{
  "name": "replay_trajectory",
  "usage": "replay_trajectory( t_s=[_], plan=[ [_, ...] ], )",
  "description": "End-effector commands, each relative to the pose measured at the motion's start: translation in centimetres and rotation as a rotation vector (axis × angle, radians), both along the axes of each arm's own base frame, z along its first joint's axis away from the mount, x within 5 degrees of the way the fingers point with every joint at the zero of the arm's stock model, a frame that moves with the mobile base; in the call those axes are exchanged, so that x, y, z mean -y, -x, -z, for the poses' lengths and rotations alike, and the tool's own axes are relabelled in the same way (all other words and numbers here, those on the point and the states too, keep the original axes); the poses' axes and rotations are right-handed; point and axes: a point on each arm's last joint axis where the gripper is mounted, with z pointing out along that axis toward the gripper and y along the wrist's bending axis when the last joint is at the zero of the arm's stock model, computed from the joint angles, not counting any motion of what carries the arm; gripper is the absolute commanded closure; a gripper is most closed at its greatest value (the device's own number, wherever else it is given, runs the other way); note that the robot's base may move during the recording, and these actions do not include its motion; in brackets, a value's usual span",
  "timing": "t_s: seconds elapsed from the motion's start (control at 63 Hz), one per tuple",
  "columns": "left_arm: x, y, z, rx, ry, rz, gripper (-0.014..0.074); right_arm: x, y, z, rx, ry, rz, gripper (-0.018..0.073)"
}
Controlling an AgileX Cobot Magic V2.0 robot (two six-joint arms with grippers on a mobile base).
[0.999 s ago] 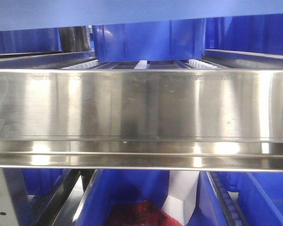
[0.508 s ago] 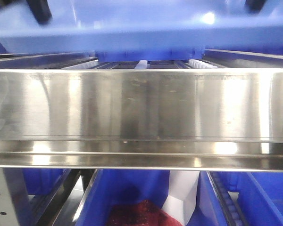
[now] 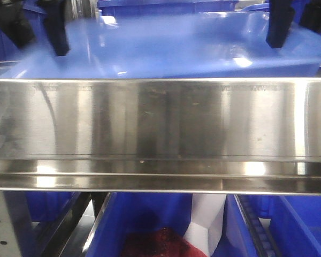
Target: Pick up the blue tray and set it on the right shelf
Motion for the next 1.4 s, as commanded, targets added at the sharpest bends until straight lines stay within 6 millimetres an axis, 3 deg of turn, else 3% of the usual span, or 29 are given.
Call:
replay_trajectory(
  t_s=[0.0, 0.095, 0.286, 0.428, 0.539, 0.634, 0.761, 0.92, 1.142, 1.38],
  plan=[
    [-0.1, 0.4, -2.7, 0.105, 0.044, 0.014, 0.0112, 0.5, 0.4, -2.5, 0.101, 0.005, -0.014, -0.0078],
    [-0.1, 0.4, -2.7, 0.106, 0.045, 0.014, 0.0022, 0.7, 0.4, -2.4, 0.099, 0.025, -0.013, -0.0069],
    [-0.2, 1.0, -3.5, 0.127, 0.056, 0.019, 0.0040, 1.2, 1.0, -3.4, 0.134, 0.042, -0.010, -0.0068],
    [-0.2, 3.3, -6.3, 0.208, 0.098, 0.052, 0.0046, 2.0, 3.3, -6.1, 0.217, 0.002, -0.011, -0.0002],
    [-0.3, 6.4, -9.0, 0.326, 0.125, 0.102, 0.0132, 2.6, 6.3, -8.4, 0.298, -0.032, -0.030, 0.0157],
    [-0.7, 9.6, -10.7, 0.426, 0.166, 0.147, 0.0255, 3.4, 9.6, -10.0, 0.391, -0.071, -0.059, 0.0319],
    [-2.6, 14.3, -11.9, 0.536, 0.234, 0.200, 0.0463, 4.9, 13.8, -10.6, 0.510, -0.125, -0.087, 0.0510],
    [-5.7, 18.5, -10.9, 0.637, 0.298, 0.215, 0.0649, 7.1, 18.7, -9.0, 0.638, -0.157, -0.127, 0.0503],
    [-9.4, 22.8, -7.4, 0.783, 0.318, 0.240, 0.0645, 9.3, 23.5, -4.2, 0.778, -0.150, -0.191, 0.0503],
    [-11.2, 25.1, -3.3, 0.904, 0.372, 0.267, 0.0645, 10.1, 25.9, 0.6, 1.010, -0.168, -0.263, 0.0503]
  ],
)
